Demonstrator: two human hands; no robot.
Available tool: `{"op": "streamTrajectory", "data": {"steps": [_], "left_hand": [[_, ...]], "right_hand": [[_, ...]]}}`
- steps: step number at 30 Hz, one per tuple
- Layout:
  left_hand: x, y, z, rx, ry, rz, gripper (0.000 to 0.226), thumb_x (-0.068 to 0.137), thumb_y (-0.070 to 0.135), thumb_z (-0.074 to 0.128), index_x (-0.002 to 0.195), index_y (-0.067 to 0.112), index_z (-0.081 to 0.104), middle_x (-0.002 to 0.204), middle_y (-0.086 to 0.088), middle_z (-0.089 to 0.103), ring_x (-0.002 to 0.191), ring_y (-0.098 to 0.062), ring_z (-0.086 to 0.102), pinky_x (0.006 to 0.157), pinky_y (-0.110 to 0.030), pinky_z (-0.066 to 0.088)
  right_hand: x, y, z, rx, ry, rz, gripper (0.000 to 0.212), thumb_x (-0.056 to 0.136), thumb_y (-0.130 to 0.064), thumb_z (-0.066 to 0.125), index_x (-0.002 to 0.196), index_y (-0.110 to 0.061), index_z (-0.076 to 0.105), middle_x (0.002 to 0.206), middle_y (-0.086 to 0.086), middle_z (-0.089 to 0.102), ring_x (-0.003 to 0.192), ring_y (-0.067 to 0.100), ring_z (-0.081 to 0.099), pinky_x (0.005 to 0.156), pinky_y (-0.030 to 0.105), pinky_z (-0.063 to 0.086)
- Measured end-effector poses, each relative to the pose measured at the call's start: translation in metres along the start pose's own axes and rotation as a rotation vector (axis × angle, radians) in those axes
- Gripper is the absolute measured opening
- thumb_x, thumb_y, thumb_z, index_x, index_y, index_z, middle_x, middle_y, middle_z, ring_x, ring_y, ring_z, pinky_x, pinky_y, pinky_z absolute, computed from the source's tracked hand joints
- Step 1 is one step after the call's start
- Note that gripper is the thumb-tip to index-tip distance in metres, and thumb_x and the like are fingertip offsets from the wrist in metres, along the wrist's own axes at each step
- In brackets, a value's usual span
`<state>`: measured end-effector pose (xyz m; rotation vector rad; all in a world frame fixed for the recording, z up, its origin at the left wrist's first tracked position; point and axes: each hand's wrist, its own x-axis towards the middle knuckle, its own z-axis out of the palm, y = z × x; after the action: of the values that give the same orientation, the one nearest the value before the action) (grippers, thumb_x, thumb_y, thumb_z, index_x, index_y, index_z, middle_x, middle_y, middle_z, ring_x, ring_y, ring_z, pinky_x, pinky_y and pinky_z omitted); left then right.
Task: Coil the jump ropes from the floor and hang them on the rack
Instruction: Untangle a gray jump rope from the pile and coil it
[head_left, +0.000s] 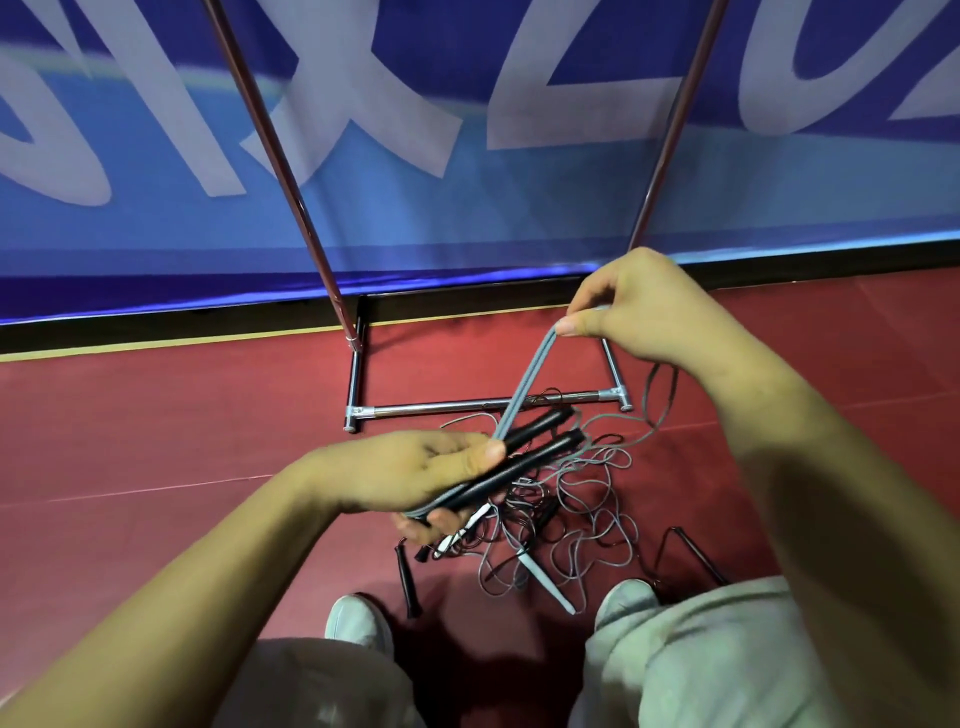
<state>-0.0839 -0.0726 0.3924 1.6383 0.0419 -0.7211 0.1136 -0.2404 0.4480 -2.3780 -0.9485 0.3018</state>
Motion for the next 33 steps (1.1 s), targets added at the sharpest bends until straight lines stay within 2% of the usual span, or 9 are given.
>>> {"op": "streamTrajectory", "data": {"steps": [4,6,9,17,20,23,26,30,33], "left_hand": [[0.005,0.001,0.006,-0.117,0.203,0.244,0.042,0.096,0.061,0.041,0.083,0.021,0.044,0.060,-0.004,0.044,0.047,-0.017,0.039,0.046,-0.028,0.024],[0.009,0.000,0.003,-0.254,0.309,0.342,0.045,0.094,0.063,0.045,0.089,0.019,0.044,0.060,-0.004,0.043,0.047,-0.017,0.040,0.045,-0.027,0.026],[0.012,-0.001,-0.007,-0.424,0.461,0.408,0.049,0.090,0.056,0.046,0.099,0.009,0.045,0.059,-0.003,0.041,0.048,-0.019,0.043,0.048,-0.026,0.034],[0.011,0.006,-0.037,-0.873,0.683,0.455,0.038,0.092,0.053,0.040,0.098,0.016,0.046,0.060,0.000,0.040,0.042,-0.009,0.033,0.040,-0.016,0.027],[0.007,0.001,-0.051,-0.895,0.800,0.380,0.039,0.099,0.053,0.038,0.096,0.014,0.044,0.061,-0.001,0.040,0.043,-0.009,0.034,0.040,-0.016,0.028],[0.002,-0.002,-0.055,-0.761,0.942,0.328,0.038,0.102,0.049,0.042,0.094,0.012,0.052,0.062,-0.003,0.043,0.046,-0.012,0.038,0.043,-0.018,0.030],[0.003,-0.008,-0.054,-0.279,1.202,0.212,0.038,0.105,0.040,0.042,0.087,0.010,0.055,0.061,-0.007,0.045,0.049,-0.016,0.041,0.047,-0.023,0.034],[0.005,-0.014,-0.055,-0.017,1.205,0.080,0.038,0.105,0.037,0.041,0.080,0.011,0.051,0.058,-0.003,0.048,0.042,-0.008,0.043,0.040,-0.016,0.032],[0.011,-0.022,-0.055,0.407,1.189,-0.026,0.032,0.101,0.040,0.048,0.090,0.011,0.056,0.071,-0.006,0.061,0.069,-0.028,0.057,0.053,-0.027,0.041]], "right_hand": [[0.004,0.006,0.011,0.074,0.014,0.033,0.015,0.080,-0.033,0.078,0.077,-0.018,0.077,0.061,-0.002,0.062,0.057,0.009,0.049,0.056,0.022,0.037],[0.006,0.006,0.020,0.105,-0.069,0.061,0.018,0.082,-0.035,0.076,0.073,-0.019,0.077,0.059,0.005,0.059,0.055,0.011,0.045,0.055,0.026,0.034],[0.006,0.002,0.034,0.127,-0.173,0.084,0.025,0.086,-0.040,0.071,0.070,-0.021,0.075,0.050,-0.001,0.045,0.047,0.011,0.035,0.051,0.026,0.029],[0.001,-0.014,0.050,0.139,-0.327,0.038,0.020,0.096,-0.024,0.058,0.086,-0.023,0.075,0.054,-0.004,0.045,0.052,0.014,0.038,0.054,0.027,0.031],[0.000,-0.018,0.055,0.147,-0.258,0.025,0.019,0.094,-0.021,0.061,0.080,-0.020,0.074,0.057,-0.003,0.053,0.054,0.014,0.045,0.058,0.027,0.038],[0.000,-0.021,0.055,0.224,-0.194,0.019,0.019,0.092,-0.021,0.064,0.073,-0.022,0.069,0.055,-0.003,0.056,0.044,0.008,0.044,0.054,0.024,0.038],[-0.004,-0.030,0.055,0.208,-0.281,-0.051,0.013,0.094,-0.022,0.063,0.084,-0.020,0.071,0.053,-0.005,0.056,0.040,0.001,0.043,0.048,0.020,0.038],[-0.009,-0.035,0.057,0.110,-0.380,-0.129,0.017,0.095,-0.025,0.062,0.093,-0.015,0.076,0.053,-0.006,0.050,0.048,0.006,0.039,0.053,0.025,0.035],[-0.013,-0.036,0.054,0.109,-0.443,-0.157,0.019,0.095,-0.024,0.062,0.094,-0.011,0.076,0.056,-0.002,0.049,0.051,0.008,0.038,0.052,0.027,0.032]]}}
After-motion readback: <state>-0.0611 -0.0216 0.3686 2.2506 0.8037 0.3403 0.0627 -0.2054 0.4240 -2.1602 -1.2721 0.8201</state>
